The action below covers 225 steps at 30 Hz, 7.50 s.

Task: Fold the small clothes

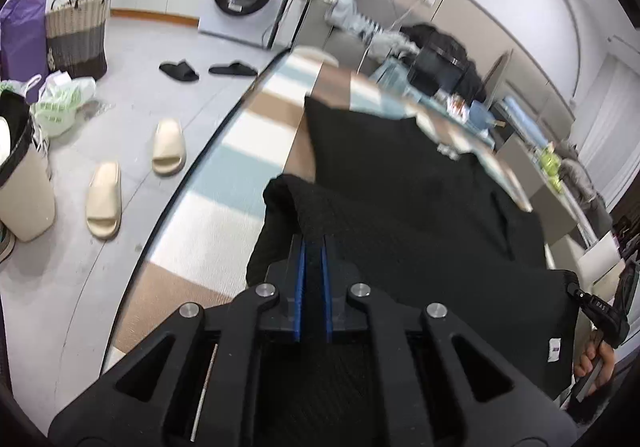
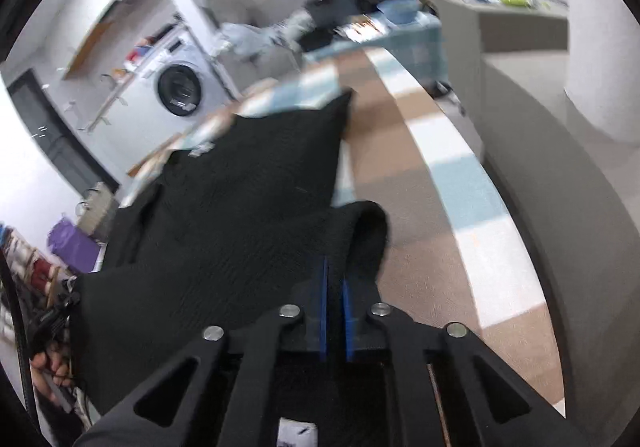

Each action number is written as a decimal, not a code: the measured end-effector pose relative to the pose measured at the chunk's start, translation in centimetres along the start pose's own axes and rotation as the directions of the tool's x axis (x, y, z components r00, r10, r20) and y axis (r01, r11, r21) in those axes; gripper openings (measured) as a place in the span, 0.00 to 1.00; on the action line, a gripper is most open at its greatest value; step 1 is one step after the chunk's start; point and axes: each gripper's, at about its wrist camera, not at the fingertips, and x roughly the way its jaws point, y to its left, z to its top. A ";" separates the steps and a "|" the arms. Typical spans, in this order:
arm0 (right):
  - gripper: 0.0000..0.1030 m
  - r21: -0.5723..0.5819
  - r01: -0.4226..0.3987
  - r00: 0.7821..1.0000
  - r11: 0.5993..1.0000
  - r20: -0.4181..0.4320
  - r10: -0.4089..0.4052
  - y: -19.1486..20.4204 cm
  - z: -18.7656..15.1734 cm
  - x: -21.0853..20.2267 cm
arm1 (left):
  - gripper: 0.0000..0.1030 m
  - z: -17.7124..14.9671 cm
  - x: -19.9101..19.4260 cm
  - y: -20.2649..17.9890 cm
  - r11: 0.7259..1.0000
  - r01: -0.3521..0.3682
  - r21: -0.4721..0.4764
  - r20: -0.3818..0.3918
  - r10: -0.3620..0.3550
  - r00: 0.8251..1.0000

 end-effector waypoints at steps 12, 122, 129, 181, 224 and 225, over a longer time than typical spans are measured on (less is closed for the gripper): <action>0.05 0.036 0.080 0.996 0.996 0.036 -0.082 0.9 3.1 1.9 | 0.04 2.1 2.0 0.1 0.999 -0.025 -0.023 -0.005 0.025 1.000; 0.05 0.014 -0.098 0.992 0.995 -0.073 0.099 -2.5 -3.2 -1.1 | 0.05 -1.9 0.4 1.1 0.998 -0.035 0.054 -0.096 0.040 0.995; 0.04 0.003 -0.115 0.990 0.993 0.082 0.115 -1.3 0.1 -3.0 | 0.03 0.7 -0.7 -1.3 0.997 -0.016 0.082 -0.010 0.017 1.000; 0.23 -0.160 -0.031 0.996 0.987 -0.089 0.017 1.3 2.6 3.1 | 0.08 1.9 3.8 -2.0 0.998 -0.045 0.051 -0.054 0.048 0.997; 0.29 -0.099 -0.044 0.990 0.994 -0.141 0.030 2.0 1.4 6.2 | 0.25 0.1 8.0 -6.1 0.956 -0.105 0.274 -0.122 0.143 0.982; 0.29 -0.126 -0.026 0.987 0.992 -0.160 0.005 2.3 1.0 6.4 | 0.24 -0.1 7.9 -6.3 0.952 -0.108 0.287 -0.120 0.148 0.982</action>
